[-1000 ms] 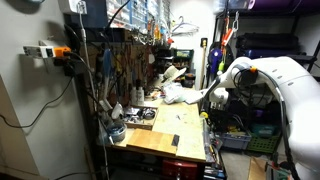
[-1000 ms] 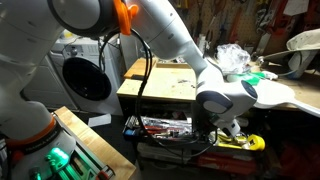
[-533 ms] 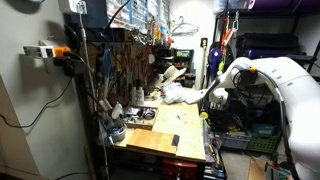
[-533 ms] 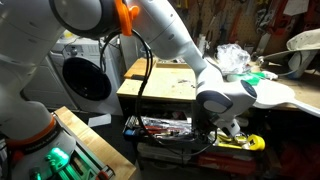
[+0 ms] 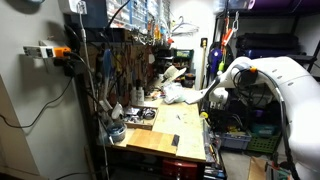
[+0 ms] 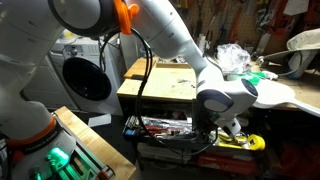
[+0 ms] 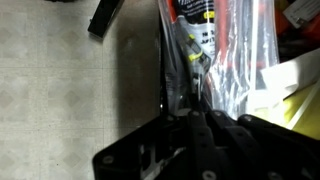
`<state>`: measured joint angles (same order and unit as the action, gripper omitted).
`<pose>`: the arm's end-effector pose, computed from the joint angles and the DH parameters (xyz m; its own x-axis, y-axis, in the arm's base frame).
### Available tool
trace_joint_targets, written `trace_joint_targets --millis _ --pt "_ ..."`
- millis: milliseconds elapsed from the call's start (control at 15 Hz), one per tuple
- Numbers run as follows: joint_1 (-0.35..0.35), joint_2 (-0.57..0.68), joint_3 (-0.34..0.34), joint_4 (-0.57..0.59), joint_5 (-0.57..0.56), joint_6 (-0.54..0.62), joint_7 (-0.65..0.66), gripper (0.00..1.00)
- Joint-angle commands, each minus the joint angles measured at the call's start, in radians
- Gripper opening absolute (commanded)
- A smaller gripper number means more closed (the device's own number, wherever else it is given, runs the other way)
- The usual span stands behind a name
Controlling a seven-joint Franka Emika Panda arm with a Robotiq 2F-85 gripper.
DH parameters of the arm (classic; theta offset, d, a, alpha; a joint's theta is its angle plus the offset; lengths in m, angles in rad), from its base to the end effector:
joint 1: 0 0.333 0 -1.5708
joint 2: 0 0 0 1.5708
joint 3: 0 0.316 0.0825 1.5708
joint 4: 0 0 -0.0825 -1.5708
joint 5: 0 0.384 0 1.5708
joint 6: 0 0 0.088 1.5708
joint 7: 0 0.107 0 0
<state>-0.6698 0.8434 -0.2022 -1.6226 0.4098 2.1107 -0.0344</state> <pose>0.4369 -0.4761 0.1112 0.4742 -0.8177 -0.3263 -0.8790 -0.4606 -0.1232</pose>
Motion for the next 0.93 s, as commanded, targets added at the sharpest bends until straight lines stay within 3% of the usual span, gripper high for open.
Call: trace_joint_targets --millis 0,267,867 --pt "-0.003 -0.007 -0.001 -0.002 -0.020 -0.026 0.009 0.01" --pt "-0.014 -0.029 0.003 -0.014 -0.018 -0.046 -0.010 0.01" --pt "-0.037 -0.049 0.001 0.028 -0.003 -0.241 -0.027 0.01"
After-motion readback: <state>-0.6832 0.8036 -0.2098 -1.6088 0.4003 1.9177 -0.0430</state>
